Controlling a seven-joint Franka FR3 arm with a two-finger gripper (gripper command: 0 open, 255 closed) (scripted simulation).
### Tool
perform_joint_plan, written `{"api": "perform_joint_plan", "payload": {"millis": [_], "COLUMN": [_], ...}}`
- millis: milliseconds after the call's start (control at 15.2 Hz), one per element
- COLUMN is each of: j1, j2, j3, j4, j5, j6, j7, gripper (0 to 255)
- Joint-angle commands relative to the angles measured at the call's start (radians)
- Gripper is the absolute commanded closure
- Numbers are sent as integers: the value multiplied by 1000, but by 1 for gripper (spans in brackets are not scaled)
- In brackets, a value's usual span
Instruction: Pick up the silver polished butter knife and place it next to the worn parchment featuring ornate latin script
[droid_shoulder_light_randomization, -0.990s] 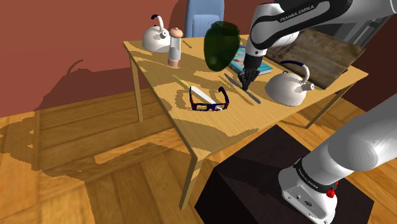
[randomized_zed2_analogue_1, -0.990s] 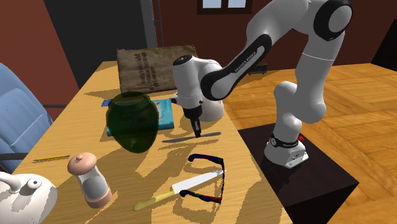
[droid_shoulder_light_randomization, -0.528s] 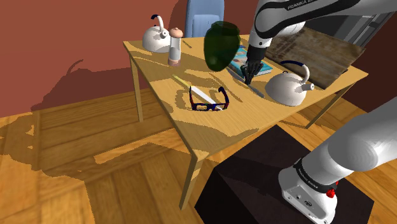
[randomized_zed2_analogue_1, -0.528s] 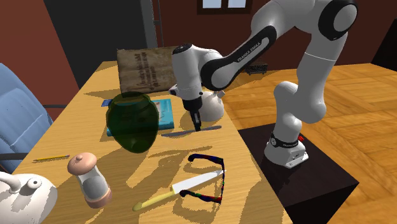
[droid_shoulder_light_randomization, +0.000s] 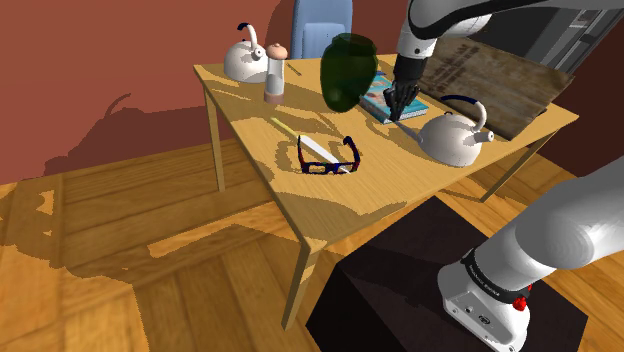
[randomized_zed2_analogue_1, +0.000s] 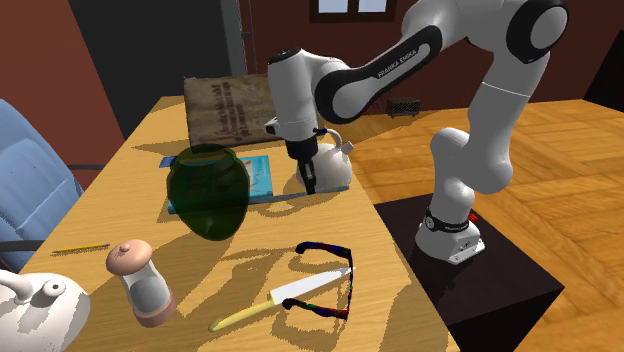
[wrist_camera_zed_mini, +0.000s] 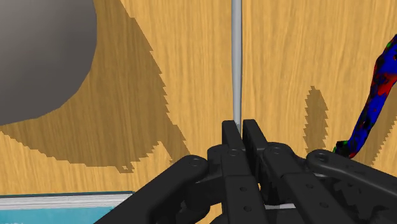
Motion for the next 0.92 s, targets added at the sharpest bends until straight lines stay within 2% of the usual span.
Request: {"api": "perform_joint_plan", "payload": {"millis": [0,858], "j1": [1,2], "j2": [-11,-43], "j3": [2,3], "j4": [20,165], "j5": [1,2], "j6": [-32,-208], "j7": [2,-1], "gripper": [255,255]}}
